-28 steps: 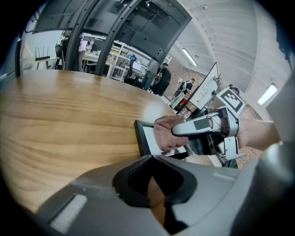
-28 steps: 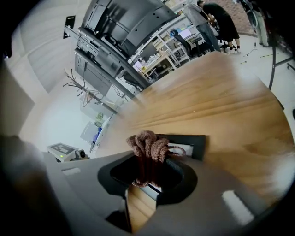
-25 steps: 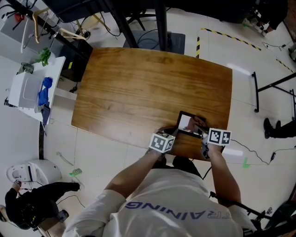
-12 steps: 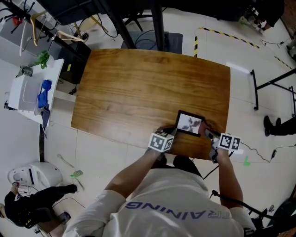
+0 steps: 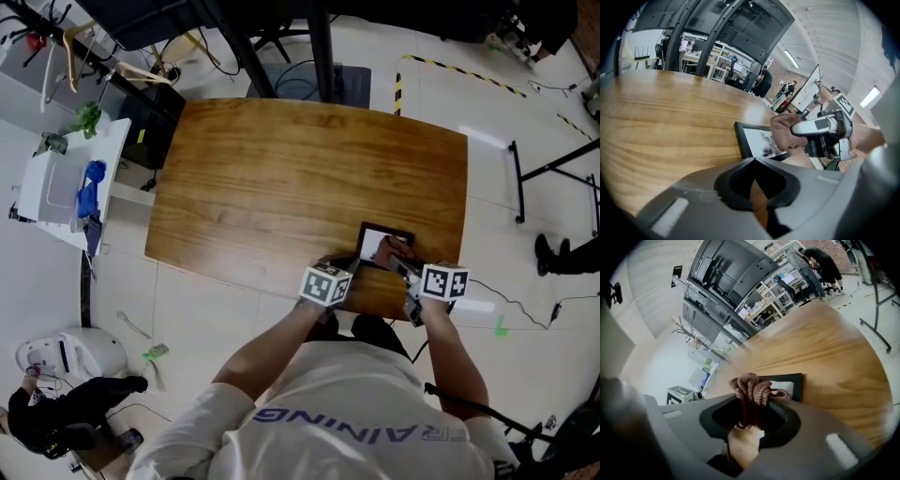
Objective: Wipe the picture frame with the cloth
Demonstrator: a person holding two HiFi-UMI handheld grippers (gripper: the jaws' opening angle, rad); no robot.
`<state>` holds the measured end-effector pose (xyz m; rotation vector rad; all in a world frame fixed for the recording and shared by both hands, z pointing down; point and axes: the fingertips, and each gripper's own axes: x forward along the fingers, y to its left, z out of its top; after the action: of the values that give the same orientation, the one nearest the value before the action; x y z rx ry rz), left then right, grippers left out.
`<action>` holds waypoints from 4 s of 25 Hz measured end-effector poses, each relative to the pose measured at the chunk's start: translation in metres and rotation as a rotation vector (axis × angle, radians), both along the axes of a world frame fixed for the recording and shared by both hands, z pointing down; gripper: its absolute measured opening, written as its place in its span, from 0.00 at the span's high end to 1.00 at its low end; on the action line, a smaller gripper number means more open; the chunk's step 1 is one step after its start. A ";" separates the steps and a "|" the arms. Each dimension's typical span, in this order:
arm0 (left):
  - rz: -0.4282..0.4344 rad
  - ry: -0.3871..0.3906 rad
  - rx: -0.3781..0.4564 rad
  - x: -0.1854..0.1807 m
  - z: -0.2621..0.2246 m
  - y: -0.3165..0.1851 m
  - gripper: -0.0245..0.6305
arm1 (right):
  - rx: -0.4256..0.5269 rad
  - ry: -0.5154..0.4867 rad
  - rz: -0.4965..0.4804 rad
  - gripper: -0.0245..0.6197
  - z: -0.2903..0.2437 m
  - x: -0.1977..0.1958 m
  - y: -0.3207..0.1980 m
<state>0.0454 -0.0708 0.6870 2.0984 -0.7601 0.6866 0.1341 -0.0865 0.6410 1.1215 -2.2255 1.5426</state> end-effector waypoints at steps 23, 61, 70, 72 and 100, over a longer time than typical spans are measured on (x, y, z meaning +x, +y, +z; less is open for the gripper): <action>0.337 -0.019 0.028 0.028 -0.010 -0.075 0.95 | -0.078 -0.016 -0.106 0.78 0.029 -0.068 0.010; 0.089 0.054 0.274 0.009 -0.070 -0.068 0.95 | 0.296 0.032 0.290 0.78 -0.050 0.101 0.015; -0.068 0.120 0.628 -0.016 -0.207 -0.071 0.95 | 0.760 0.232 0.338 0.79 -0.190 0.117 -0.011; -0.094 0.140 0.663 -0.019 -0.228 -0.073 0.95 | 0.786 0.240 0.351 0.79 -0.207 0.117 -0.013; -0.148 0.180 0.728 -0.017 -0.248 -0.087 0.95 | 0.801 0.244 0.367 0.79 -0.232 0.136 -0.012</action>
<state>0.0287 -0.1577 0.4394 2.6600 -1.1682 0.1275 0.2702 -0.0982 0.4091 1.8821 -2.6088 0.4946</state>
